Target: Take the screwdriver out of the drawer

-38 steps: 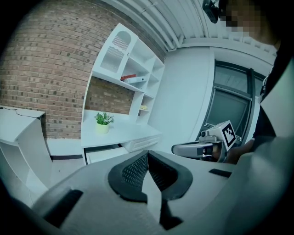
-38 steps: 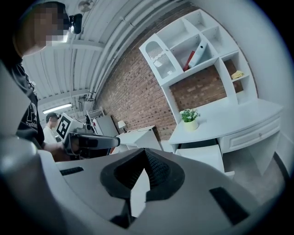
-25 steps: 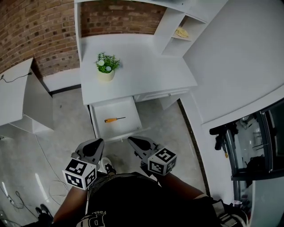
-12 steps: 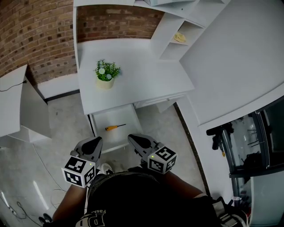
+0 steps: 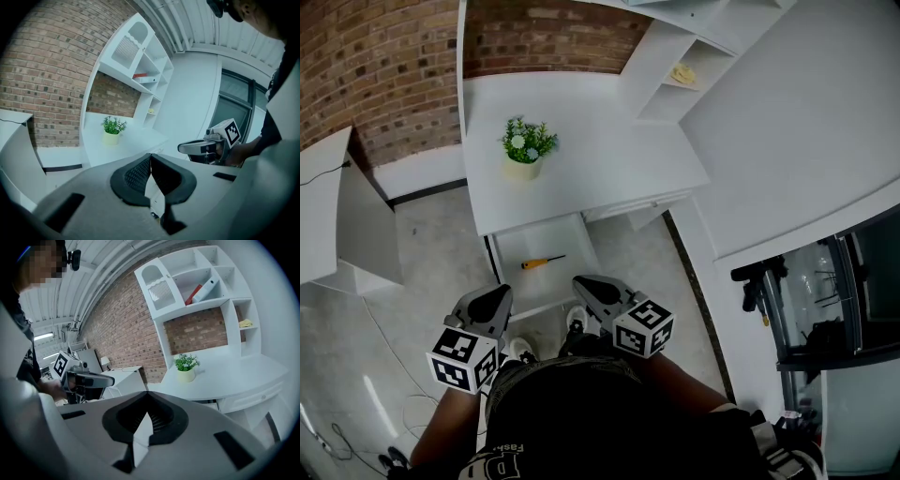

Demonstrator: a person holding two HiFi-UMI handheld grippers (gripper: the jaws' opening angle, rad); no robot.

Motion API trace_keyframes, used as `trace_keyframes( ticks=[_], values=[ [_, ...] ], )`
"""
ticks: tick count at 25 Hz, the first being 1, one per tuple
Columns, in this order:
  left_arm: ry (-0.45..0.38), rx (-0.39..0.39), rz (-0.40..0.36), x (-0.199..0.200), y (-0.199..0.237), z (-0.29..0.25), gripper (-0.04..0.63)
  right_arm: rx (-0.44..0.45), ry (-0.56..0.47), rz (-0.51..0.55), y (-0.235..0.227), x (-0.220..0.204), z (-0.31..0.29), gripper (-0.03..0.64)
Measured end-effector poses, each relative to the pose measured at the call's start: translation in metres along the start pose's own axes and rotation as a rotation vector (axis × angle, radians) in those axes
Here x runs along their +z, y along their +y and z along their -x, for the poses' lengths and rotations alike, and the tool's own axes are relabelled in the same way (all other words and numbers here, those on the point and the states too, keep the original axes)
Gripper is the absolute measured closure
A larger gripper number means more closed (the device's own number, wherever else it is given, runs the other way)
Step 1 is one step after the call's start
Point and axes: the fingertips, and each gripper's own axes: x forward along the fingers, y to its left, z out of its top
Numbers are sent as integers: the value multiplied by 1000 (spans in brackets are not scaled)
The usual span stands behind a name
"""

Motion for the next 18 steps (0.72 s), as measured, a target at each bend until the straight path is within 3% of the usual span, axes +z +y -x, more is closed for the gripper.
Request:
trace_keyframes(
  ticks=[11, 18],
  values=[
    [-7, 87, 48, -9, 22, -1, 577, 80, 95, 71, -10, -6, -33, 615],
    [26, 162, 69, -19, 46, -11, 577, 132, 211, 109, -37, -26, -67, 615]
  ],
)
